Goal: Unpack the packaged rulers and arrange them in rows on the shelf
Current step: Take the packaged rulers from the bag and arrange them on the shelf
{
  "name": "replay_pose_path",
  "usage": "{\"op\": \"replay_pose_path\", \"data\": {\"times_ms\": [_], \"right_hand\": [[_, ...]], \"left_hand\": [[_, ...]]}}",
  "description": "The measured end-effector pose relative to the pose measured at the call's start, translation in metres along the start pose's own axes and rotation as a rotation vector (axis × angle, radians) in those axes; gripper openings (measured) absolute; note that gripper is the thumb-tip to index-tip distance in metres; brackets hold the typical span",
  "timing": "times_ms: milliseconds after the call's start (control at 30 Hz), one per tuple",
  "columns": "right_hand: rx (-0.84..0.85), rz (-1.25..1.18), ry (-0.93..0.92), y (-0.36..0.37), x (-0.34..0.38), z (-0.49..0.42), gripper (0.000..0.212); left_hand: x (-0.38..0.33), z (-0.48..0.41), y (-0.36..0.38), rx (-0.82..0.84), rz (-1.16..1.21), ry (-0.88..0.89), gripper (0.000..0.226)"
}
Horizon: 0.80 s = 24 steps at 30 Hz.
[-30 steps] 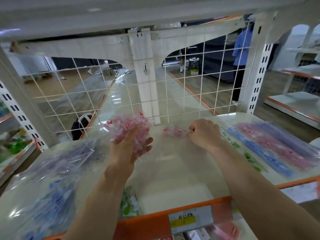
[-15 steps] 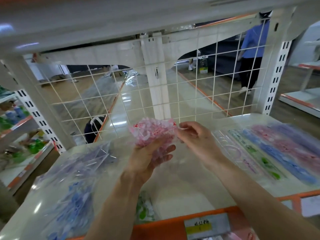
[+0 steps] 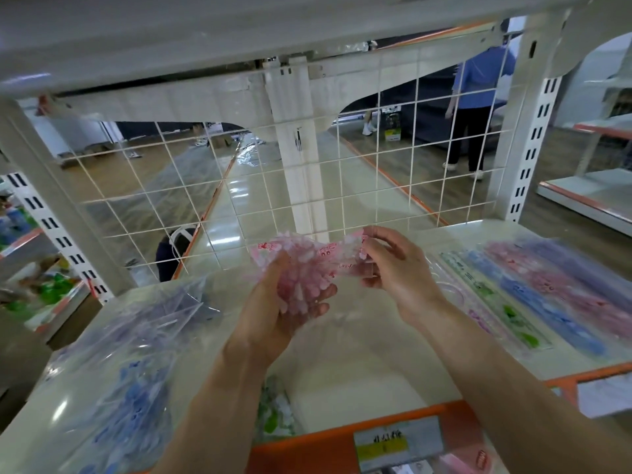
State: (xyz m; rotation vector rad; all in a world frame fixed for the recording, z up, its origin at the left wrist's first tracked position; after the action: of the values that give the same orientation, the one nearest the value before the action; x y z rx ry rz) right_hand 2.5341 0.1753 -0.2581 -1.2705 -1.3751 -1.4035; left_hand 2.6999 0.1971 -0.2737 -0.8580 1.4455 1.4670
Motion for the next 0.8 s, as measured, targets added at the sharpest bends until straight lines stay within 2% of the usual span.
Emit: {"op": "replay_pose_path", "data": {"times_ms": [167, 300, 400, 533, 633, 700, 800], "right_hand": [[-0.106, 0.067, -0.065, -0.014, 0.007, -0.001, 0.013], [0.052, 0.203, -0.156, 0.003, 0.013, 0.006, 0.007], [0.174, 0.347, -0.271, 0.018, 0.013, 0.011, 0.009], [0.218, 0.474, -0.352, 0.023, 0.007, 0.009, 0.005], [0.241, 0.494, -0.418, 0.026, 0.007, 0.010, 0.012], [0.233, 0.482, -0.436, 0.026, 0.008, 0.010, 0.009], [0.209, 0.465, -0.483, 0.025, 0.013, 0.011, 0.018]], "left_hand": [[0.002, -0.001, -0.003, -0.021, 0.072, -0.030, 0.046], [0.013, 0.000, -0.003, -0.046, 0.038, -0.105, 0.038], [0.015, 0.002, 0.005, 0.015, -0.043, -0.117, 0.025], [0.018, 0.002, 0.004, 0.033, -0.076, -0.155, 0.024], [0.019, 0.000, -0.002, -0.020, -0.081, -0.161, 0.046], [0.020, 0.001, -0.002, -0.030, -0.074, -0.163, 0.052], [0.016, 0.001, -0.003, -0.064, -0.053, -0.126, 0.038]]}}
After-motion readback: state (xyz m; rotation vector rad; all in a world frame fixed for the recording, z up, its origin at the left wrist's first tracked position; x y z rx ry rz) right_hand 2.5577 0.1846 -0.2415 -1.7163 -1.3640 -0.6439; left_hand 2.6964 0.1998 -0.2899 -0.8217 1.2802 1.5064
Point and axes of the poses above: each hand's wrist, its own z-axis away from the middle knuckle, its own y-axis out of the palm, x = y × z, the point moved 8 cm from there along -z, towards the middle knuckle, and after that the axes turned 1 degree about -x, right-handed, at the moved point
